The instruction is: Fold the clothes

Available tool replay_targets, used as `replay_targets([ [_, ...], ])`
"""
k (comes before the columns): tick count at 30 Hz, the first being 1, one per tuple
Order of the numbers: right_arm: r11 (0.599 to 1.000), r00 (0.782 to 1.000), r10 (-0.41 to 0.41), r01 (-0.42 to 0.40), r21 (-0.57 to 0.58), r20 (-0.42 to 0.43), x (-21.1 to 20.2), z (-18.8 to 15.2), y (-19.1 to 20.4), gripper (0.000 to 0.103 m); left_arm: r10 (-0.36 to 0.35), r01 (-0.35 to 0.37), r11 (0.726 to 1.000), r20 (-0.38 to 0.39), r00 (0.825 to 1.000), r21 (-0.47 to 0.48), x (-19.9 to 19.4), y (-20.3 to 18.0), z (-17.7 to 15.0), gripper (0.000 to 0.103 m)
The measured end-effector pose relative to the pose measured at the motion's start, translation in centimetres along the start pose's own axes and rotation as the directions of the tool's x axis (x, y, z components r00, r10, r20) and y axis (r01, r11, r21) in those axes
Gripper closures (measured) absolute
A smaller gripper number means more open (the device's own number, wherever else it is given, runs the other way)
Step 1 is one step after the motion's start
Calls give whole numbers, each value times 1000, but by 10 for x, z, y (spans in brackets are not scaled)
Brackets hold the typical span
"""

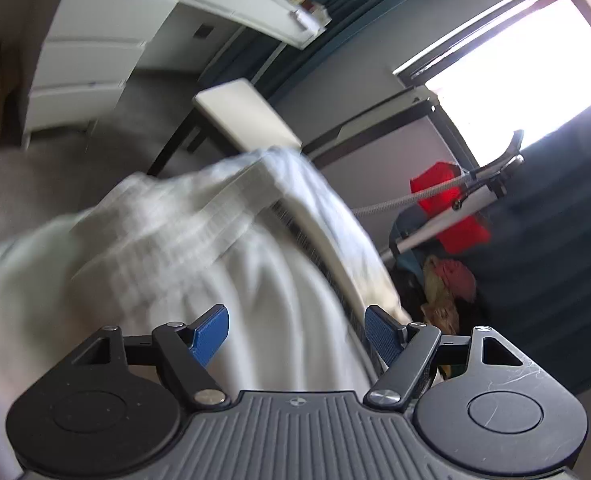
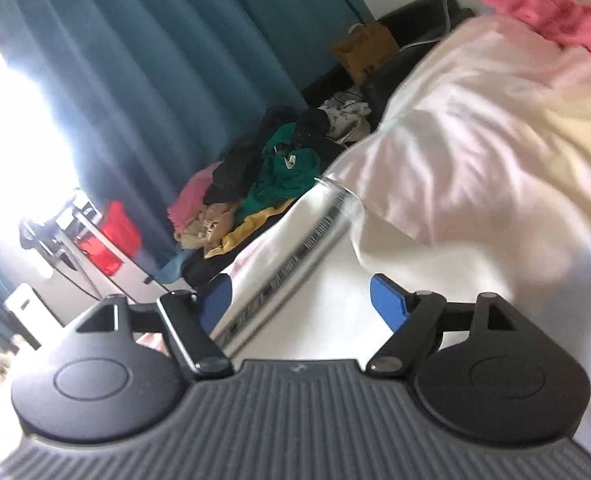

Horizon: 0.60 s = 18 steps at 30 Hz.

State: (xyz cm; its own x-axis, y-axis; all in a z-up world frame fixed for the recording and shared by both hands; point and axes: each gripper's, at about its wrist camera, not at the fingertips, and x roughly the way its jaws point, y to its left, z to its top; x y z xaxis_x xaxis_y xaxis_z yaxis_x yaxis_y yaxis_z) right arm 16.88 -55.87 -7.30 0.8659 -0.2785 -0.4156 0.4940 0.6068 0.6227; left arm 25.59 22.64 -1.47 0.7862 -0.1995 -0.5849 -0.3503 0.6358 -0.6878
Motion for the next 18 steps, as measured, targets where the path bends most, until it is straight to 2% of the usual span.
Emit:
replay_targets([
  [5,987,999,45,-40,158,-29,-39,-14,-31,24,5,-9,993,-34,999,-120,-20,53,-23,27],
  [9,972,994,44,-20,236,-99,-31,-38,-53,24,33,-44,978,-59,998,-203,-4,82,-32,30],
  [11,972,993,45,-18,234,-112,-19,-50,-59,25,75,-79,978,-27,997,-191,8,86,-32,35],
  [14,973,991,30,1,230,-128,8,-63,-67,25,91,-79,979,58,994,-190,25,85,-25,38],
  [18,968,999,-6,19,252,-53,38,-63,-74,36,147,-120,966,104,984,-229,45,83,-6,63],
])
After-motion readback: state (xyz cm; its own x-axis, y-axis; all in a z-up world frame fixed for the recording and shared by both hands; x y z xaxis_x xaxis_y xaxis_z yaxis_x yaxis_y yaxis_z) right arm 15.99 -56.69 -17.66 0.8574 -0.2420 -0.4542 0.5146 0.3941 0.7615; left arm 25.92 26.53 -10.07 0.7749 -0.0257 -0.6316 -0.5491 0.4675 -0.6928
